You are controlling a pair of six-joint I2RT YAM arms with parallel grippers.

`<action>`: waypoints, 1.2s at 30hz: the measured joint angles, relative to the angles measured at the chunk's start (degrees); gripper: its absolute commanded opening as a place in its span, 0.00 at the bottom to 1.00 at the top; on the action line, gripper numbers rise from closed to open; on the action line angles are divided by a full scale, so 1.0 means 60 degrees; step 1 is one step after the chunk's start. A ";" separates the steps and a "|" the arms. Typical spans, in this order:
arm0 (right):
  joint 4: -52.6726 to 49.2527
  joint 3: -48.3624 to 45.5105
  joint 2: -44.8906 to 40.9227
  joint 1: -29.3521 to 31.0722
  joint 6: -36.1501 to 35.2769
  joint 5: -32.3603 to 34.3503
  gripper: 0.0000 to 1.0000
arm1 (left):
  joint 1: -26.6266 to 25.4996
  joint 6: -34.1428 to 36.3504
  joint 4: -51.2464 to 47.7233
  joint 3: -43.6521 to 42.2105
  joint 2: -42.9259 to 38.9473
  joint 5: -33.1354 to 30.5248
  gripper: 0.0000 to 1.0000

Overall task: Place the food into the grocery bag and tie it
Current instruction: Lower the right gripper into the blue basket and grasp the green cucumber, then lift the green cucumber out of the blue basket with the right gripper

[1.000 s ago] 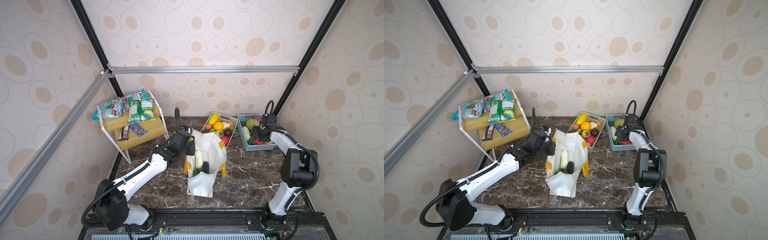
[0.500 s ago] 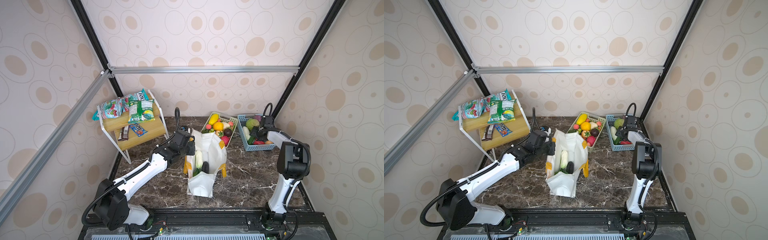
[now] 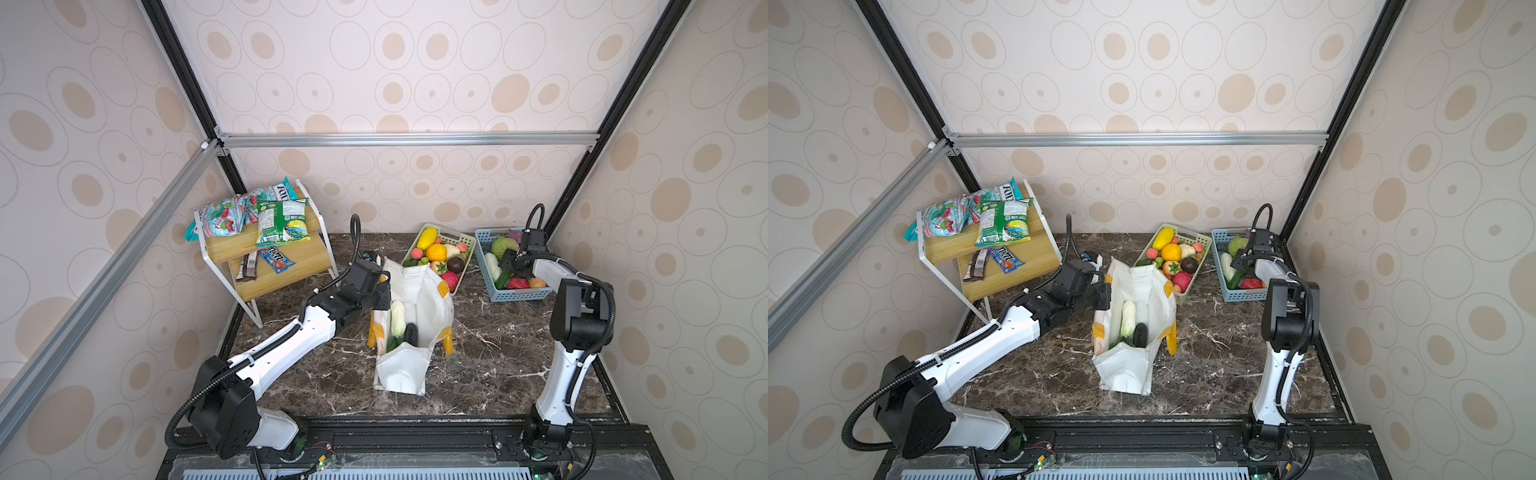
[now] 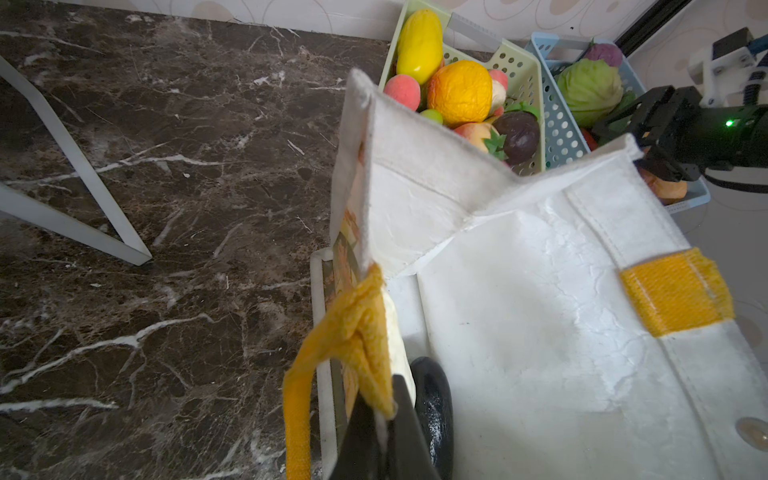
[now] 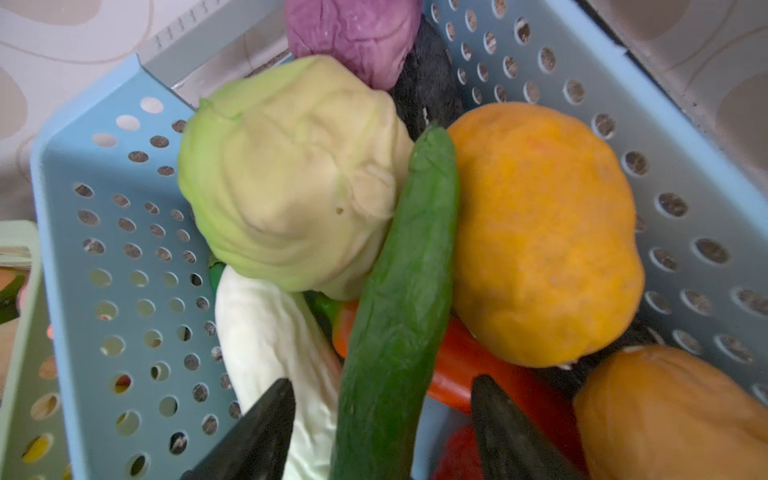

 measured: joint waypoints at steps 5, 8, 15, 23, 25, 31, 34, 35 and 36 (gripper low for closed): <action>0.0000 0.0015 0.0146 -0.0109 -0.0004 -0.0095 0.66 | 0.0000 0.0000 -0.0018 0.0004 0.0025 -0.0029 0.00; 0.0018 0.0022 0.0200 -0.0153 -0.0022 -0.0113 0.60 | 0.0000 -0.0004 -0.0025 0.0004 0.0025 -0.0044 0.00; 0.0036 0.0178 0.0288 -0.0164 -0.0026 -0.0240 0.50 | 0.0000 -0.0029 -0.0036 0.0004 0.0025 -0.0073 0.00; 0.0175 0.0157 0.0284 -0.0157 0.0033 -0.0273 0.35 | 0.0000 -0.0029 -0.0040 0.0004 0.0025 -0.0069 0.00; 0.0204 0.0138 0.0284 -0.0160 0.0007 -0.0277 0.34 | 0.0000 -0.0029 -0.0040 0.0007 0.0025 -0.0069 0.00; 0.0280 0.0080 0.0270 -0.0164 0.0036 -0.0361 0.32 | 0.0000 -0.0029 -0.0055 0.0036 0.0025 -0.0062 0.00; 0.0455 -0.0109 0.0160 -0.0164 0.0047 -0.0463 0.32 | 0.0000 -0.0026 -0.0055 0.0036 0.0025 -0.0062 0.00; 0.0503 -0.0182 0.0098 -0.0164 0.0055 -0.0506 0.31 | 0.0000 -0.0029 -0.0058 0.0036 0.0025 -0.0062 0.00; 0.0525 -0.0233 0.0044 -0.0164 0.0058 -0.0535 0.31 | 0.0000 -0.0026 -0.0055 0.0036 0.0025 -0.0062 0.00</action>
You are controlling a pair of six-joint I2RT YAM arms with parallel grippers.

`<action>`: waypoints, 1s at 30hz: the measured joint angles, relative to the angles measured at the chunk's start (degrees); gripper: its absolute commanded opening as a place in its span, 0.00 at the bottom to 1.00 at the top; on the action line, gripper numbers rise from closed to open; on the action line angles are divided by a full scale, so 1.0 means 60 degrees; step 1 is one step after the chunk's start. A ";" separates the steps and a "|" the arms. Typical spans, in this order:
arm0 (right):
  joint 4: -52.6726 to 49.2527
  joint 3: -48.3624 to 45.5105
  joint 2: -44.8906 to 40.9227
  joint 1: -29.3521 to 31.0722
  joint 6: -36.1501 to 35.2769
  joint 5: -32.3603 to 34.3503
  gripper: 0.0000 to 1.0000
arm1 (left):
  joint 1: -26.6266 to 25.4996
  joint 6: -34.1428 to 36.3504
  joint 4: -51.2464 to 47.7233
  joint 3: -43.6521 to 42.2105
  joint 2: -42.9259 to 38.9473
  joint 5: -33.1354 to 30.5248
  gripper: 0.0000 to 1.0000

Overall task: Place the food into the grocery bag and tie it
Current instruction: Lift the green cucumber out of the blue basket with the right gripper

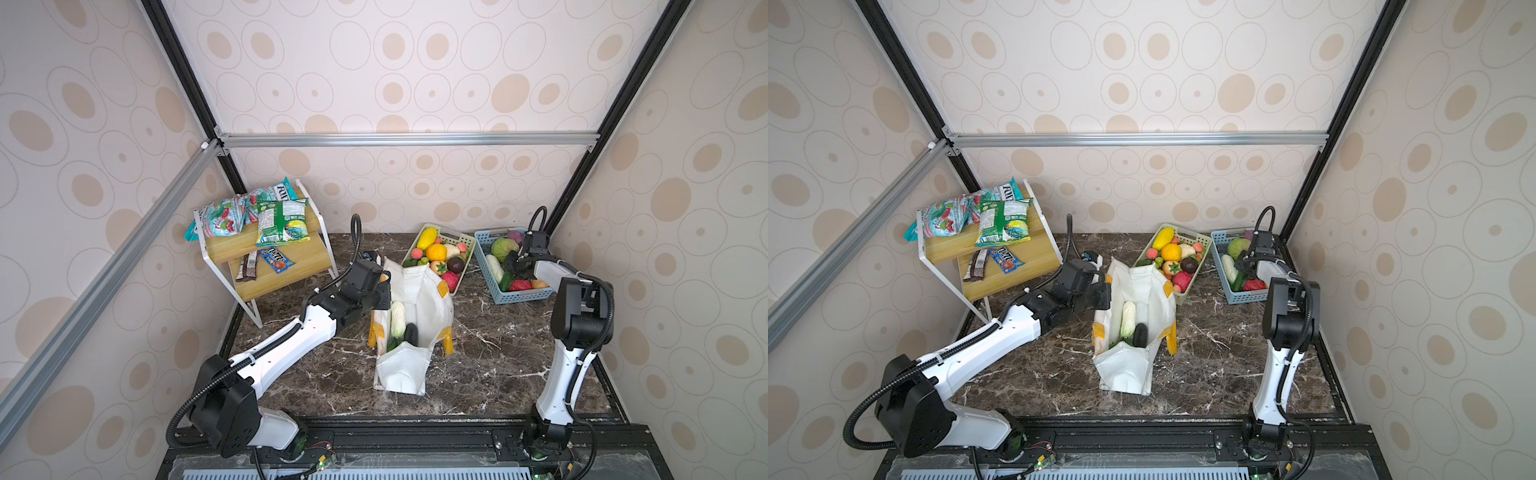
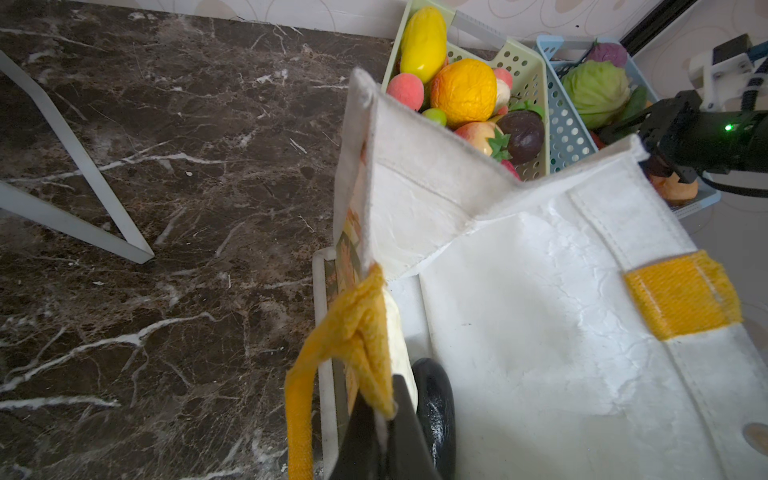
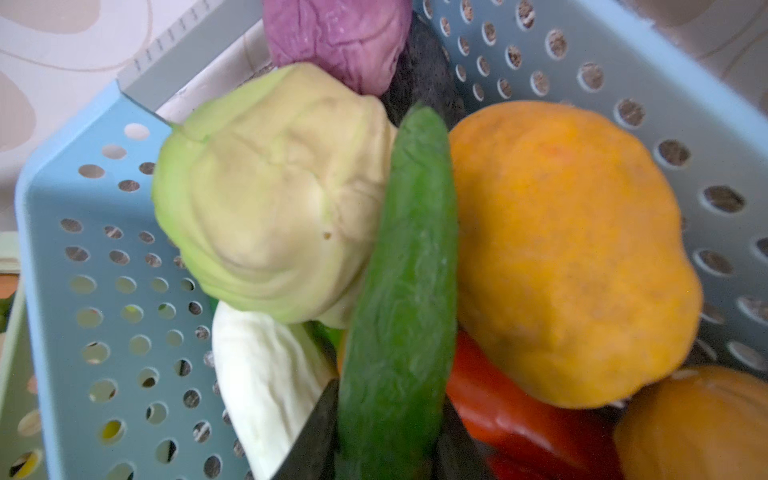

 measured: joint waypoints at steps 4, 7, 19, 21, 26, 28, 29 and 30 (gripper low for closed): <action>0.0040 -0.0262 -0.0357 0.0000 0.0062 -0.0113 0.31 | 0.0000 0.0000 0.0000 0.0000 0.0000 0.0004 0.00; 0.0127 -0.0426 -0.0678 0.0000 0.0153 -0.0240 0.31 | 0.0000 0.0000 0.0000 0.0000 0.0000 0.0011 0.00; 0.0295 -0.0969 -0.1927 0.0000 0.0240 -0.0459 0.31 | 0.0000 0.0000 0.0004 0.0000 0.0000 0.0036 0.00; 0.0324 -0.1078 -0.2167 0.0000 0.0244 -0.0481 0.31 | 0.0000 0.0000 0.0007 0.0000 0.0000 0.0044 0.00; 0.0331 -0.1344 -0.2823 0.0011 0.0240 -0.0499 0.31 | 0.0000 0.0004 0.0007 0.0000 0.0000 0.0051 0.00; 0.0331 -0.1421 -0.3064 0.0018 0.0244 -0.0499 0.31 | 0.0000 0.0004 0.0011 0.0000 0.0000 0.0066 0.00; 0.0324 -0.1450 -0.3173 0.0025 0.0244 -0.0499 0.31 | 0.0000 0.0004 0.0011 -0.0004 0.0000 0.0066 0.00; 0.0310 -0.1475 -0.3289 0.0029 0.0251 -0.0503 0.31 | 0.0000 0.0004 0.0015 -0.0007 -0.0004 0.0069 0.00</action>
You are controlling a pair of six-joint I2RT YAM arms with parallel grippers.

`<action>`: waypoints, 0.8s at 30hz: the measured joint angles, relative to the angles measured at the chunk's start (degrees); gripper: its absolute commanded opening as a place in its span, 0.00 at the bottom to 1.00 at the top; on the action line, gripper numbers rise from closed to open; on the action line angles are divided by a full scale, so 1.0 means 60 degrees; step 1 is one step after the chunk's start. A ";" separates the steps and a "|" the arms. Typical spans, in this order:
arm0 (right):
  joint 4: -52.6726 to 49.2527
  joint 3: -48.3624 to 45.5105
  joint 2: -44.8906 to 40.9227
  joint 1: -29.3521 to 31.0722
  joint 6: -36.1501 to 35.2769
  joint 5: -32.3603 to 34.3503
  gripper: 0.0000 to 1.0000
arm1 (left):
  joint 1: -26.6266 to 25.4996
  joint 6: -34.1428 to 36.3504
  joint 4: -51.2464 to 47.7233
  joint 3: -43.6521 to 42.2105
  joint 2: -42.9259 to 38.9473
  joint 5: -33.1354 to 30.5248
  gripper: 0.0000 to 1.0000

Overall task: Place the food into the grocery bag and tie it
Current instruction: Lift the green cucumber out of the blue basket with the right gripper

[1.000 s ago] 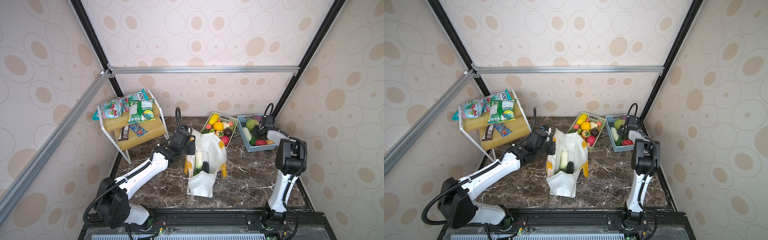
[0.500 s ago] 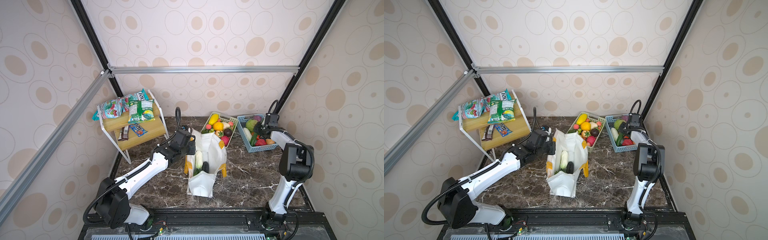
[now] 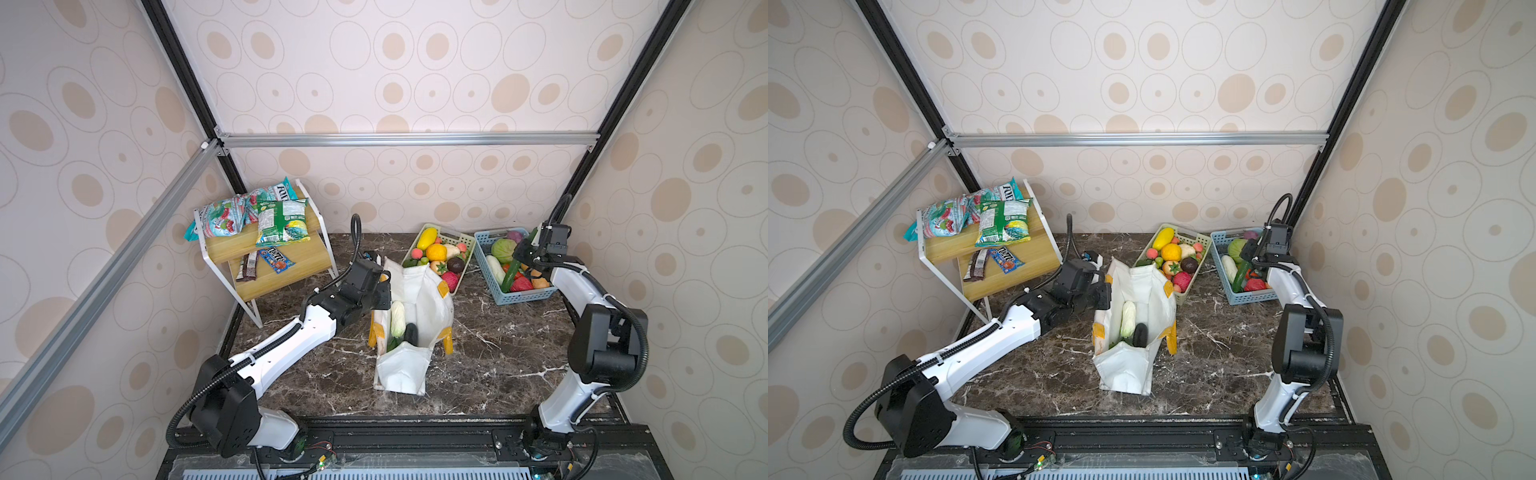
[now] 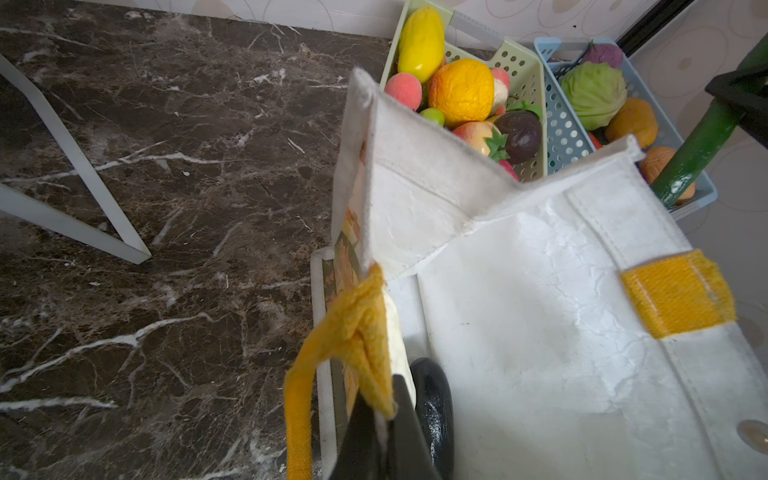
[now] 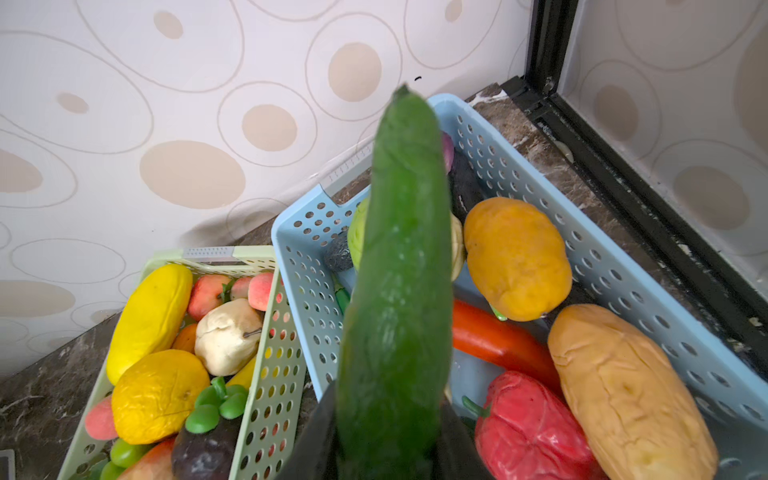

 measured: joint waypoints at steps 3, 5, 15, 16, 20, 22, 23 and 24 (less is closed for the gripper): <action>-0.0076 -0.0066 -0.0324 0.0025 0.0091 -0.0007 0.30 | 0.0000 0.0000 0.0018 -0.0011 -0.0007 0.0000 0.00; -0.0164 -0.0124 -0.0543 0.0040 0.0175 -0.0022 0.30 | 0.0000 0.0000 0.0040 -0.0025 -0.0018 0.0011 0.00; -0.0670 -0.0404 -0.2011 0.0426 0.0674 -0.0058 0.30 | 0.0000 0.0011 0.0138 -0.0066 -0.0055 0.0157 0.00; -0.0710 -0.0415 -0.2171 0.0517 0.0710 -0.0055 0.30 | 0.0000 0.0025 0.0138 -0.0066 -0.0055 0.0164 0.00; -0.0867 -0.0484 -0.2747 0.0951 0.0823 -0.0029 0.30 | 0.0000 0.0051 0.0164 -0.0066 -0.0055 0.0182 0.00; -0.0925 -0.0492 -0.2973 0.1191 0.0900 0.0015 0.30 | 0.0000 0.0051 0.0186 -0.0066 -0.0055 0.0197 0.00; -0.0962 -0.0495 -0.3082 0.1341 0.0951 0.0029 0.30 | 0.0000 0.0055 0.0204 -0.0066 -0.0055 0.0219 0.00; -0.0969 -0.0514 -0.3177 0.1461 0.0987 0.0036 0.30 | 0.0000 0.0055 0.0219 -0.0066 -0.0055 0.0226 0.00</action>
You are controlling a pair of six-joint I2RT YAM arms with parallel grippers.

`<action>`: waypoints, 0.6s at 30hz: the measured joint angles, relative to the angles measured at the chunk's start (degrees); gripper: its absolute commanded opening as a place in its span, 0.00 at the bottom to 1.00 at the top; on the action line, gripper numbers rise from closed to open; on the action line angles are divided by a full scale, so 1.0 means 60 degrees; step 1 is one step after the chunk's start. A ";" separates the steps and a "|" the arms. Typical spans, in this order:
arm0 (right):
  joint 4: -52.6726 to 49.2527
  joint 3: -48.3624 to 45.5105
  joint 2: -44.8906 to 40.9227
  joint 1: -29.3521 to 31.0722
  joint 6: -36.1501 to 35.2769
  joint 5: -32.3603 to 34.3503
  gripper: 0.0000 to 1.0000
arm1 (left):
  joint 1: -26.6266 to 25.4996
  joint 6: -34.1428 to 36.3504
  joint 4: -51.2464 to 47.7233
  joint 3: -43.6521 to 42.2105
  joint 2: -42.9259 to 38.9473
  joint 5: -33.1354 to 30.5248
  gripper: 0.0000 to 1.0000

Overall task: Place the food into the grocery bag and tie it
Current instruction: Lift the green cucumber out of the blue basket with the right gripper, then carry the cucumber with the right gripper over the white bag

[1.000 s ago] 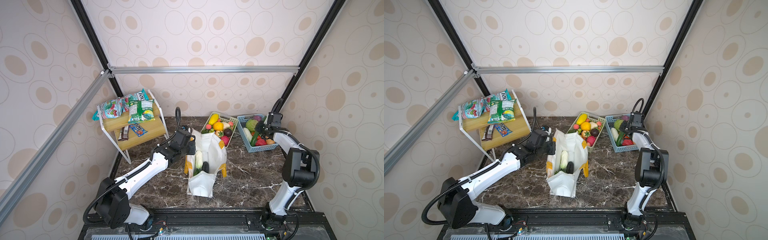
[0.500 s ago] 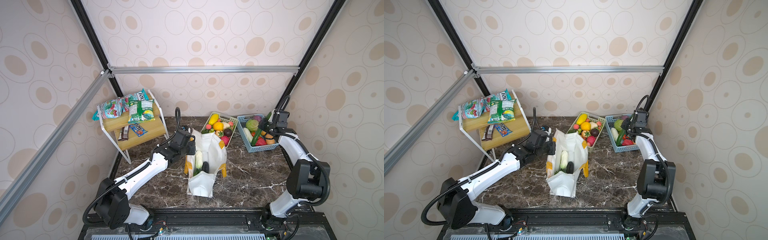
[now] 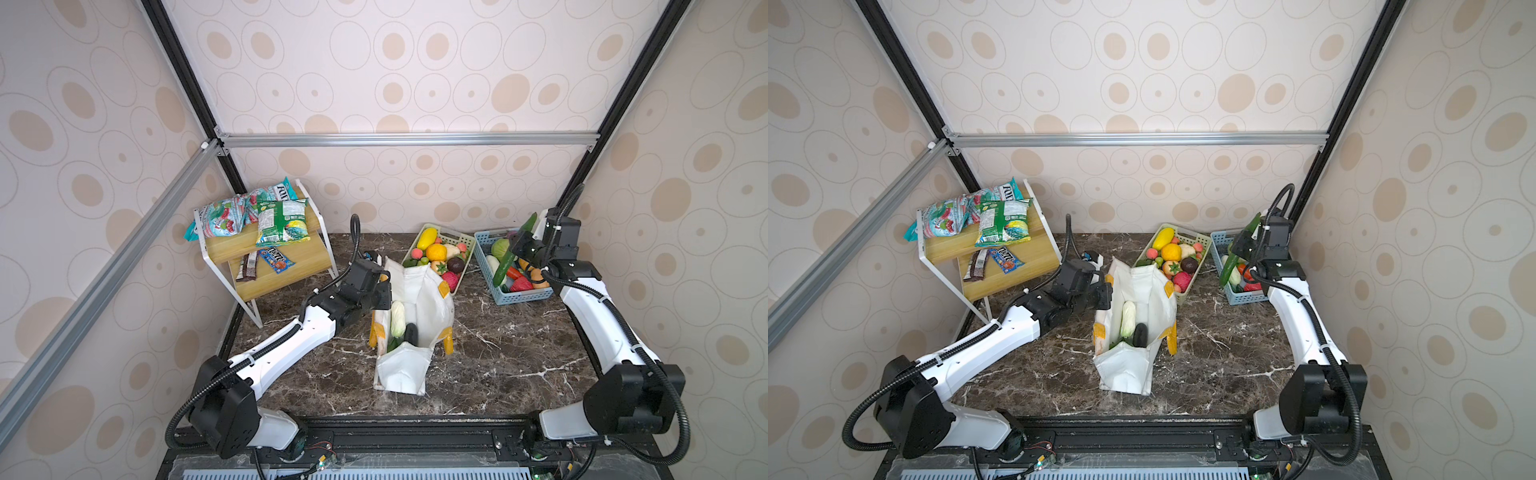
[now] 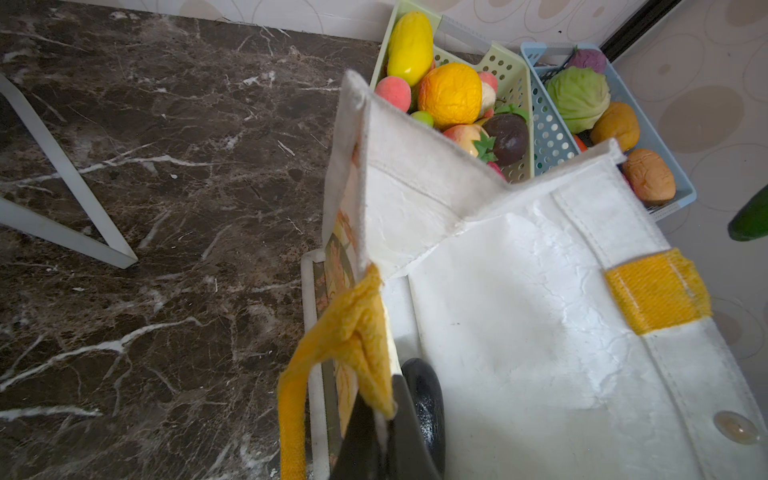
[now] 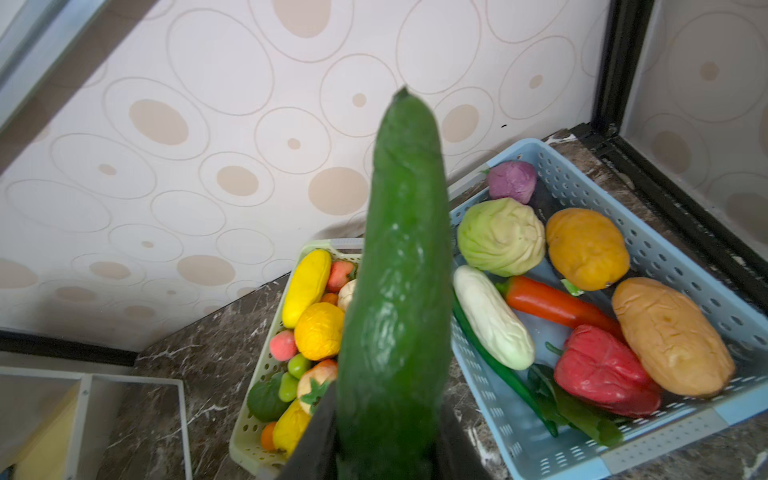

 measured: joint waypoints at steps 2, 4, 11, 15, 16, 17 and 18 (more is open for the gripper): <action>-0.0022 -0.0098 -0.0237 0.0237 0.0120 0.0007 0.30 | 0.0000 0.0000 0.0062 -0.0029 0.0000 0.0025 0.00; -0.0036 -0.0208 -0.0441 0.0441 0.0237 0.0007 0.30 | 0.0000 0.0000 0.0127 -0.0073 0.0000 0.0029 0.00; 0.0113 -0.0805 -0.1213 0.1249 0.0885 0.0040 0.30 | 0.0000 0.0015 0.0219 -0.0106 0.0000 0.0076 0.00; 0.0204 -0.0900 -0.1486 0.1905 0.1129 0.0051 0.30 | 0.0000 0.0066 0.0229 -0.0106 0.0000 0.0087 0.00; 0.0255 -0.0911 -0.1541 0.2091 0.1198 0.0044 0.30 | 0.0000 0.0076 0.0229 -0.0106 0.0000 0.0091 0.00; 0.0291 -0.0914 -0.1577 0.2222 0.1235 0.0044 0.30 | 0.0000 0.0087 0.0229 -0.0106 0.0000 0.0091 0.00; 0.0357 -0.0929 -0.1621 0.2353 0.1268 0.0025 0.30 | 0.0000 0.0098 0.0233 -0.0106 0.0000 0.0091 0.00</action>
